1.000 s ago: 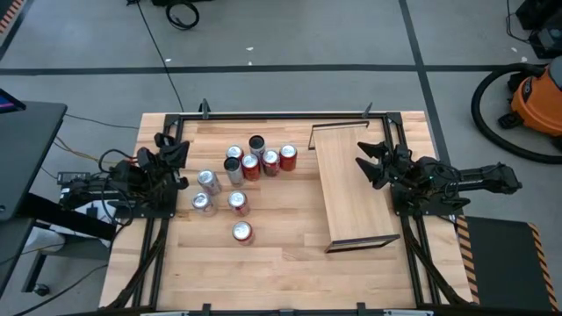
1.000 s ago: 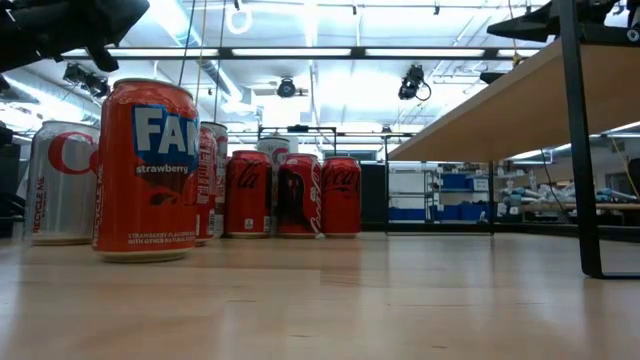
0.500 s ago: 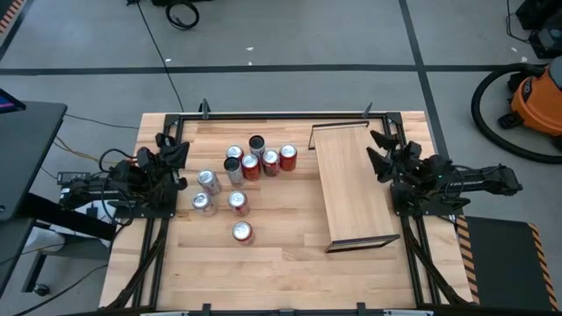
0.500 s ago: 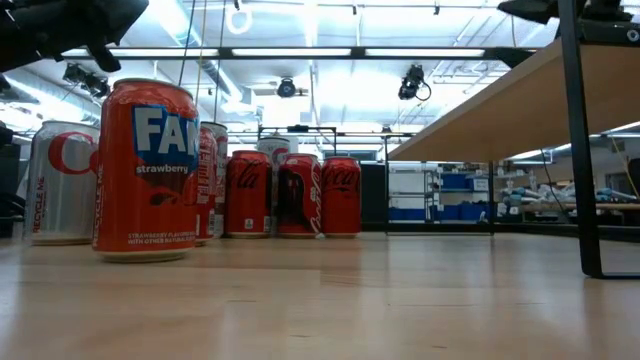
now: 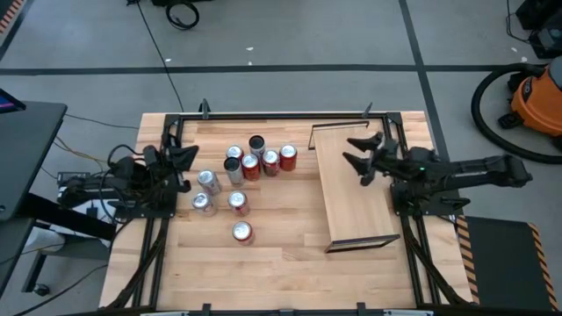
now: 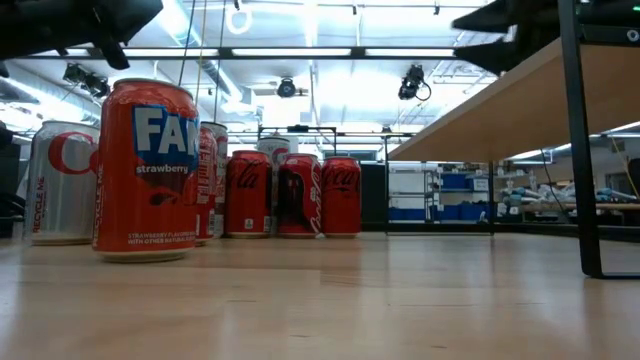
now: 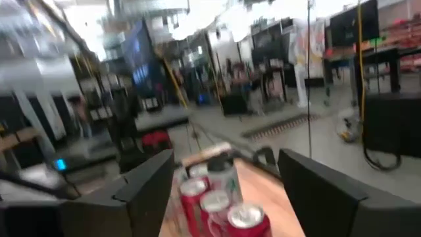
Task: Place canned beverage on shelf
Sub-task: Put the right red black soda can on the shelf
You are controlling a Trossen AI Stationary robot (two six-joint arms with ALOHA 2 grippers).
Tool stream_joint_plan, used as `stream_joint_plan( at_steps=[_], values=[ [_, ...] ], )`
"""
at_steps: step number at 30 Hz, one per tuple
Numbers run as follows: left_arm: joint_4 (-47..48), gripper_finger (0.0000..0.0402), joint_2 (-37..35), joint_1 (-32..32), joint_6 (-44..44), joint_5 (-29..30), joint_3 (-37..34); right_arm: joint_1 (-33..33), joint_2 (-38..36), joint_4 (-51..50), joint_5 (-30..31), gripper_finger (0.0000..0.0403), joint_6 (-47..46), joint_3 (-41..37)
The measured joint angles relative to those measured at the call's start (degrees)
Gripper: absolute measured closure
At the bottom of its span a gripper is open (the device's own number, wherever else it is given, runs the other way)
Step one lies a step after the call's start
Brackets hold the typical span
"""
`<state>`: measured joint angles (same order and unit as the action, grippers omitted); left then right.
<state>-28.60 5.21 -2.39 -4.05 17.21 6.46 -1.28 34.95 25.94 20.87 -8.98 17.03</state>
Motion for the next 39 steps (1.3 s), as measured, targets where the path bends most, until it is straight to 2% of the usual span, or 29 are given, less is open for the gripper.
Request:
stream_joint_plan(
  at_steps=[4, 8, 12, 18, 27, 34, 39],
  values=[
    [3.01, 0.0324, 2.57, 0.00, 1.42, 0.02, 1.45, 0.38, 11.30, -2.59, -1.32, 0.0124, 1.34, 6.40],
    [4.96, 0.0273, 5.06, 0.00, 2.76, 0.02, 3.25, 0.33, 21.28, -13.67, -2.77, 0.0124, 2.20, 16.77],
    [9.26, 0.0247, 7.25, 0.00, 4.30, 0.02, 5.51, 0.14, 29.54, -23.03, -2.72, 0.0119, 6.47, 27.43],
    [13.02, 0.0246, 9.19, 0.00, 5.45, 0.03, 7.38, -2.45, 40.47, -37.98, -4.09, 0.0085, 12.35, 41.67],
    [13.03, 0.0246, 9.43, 0.00, 5.53, 0.04, 7.40, -7.89, 54.60, -51.57, -5.97, 0.0019, 16.04, 56.65],
    [13.31, 0.0246, 9.43, 0.00, 5.31, 0.04, 7.40, -11.96, 65.75, -63.85, -8.97, 0.0014, 20.89, 68.59],
    [13.92, 0.0246, 9.43, 0.00, 4.72, 0.04, 7.40, -14.03, 71.45, -68.96, -10.89, 0.0013, 22.90, 75.44]
  ],
)
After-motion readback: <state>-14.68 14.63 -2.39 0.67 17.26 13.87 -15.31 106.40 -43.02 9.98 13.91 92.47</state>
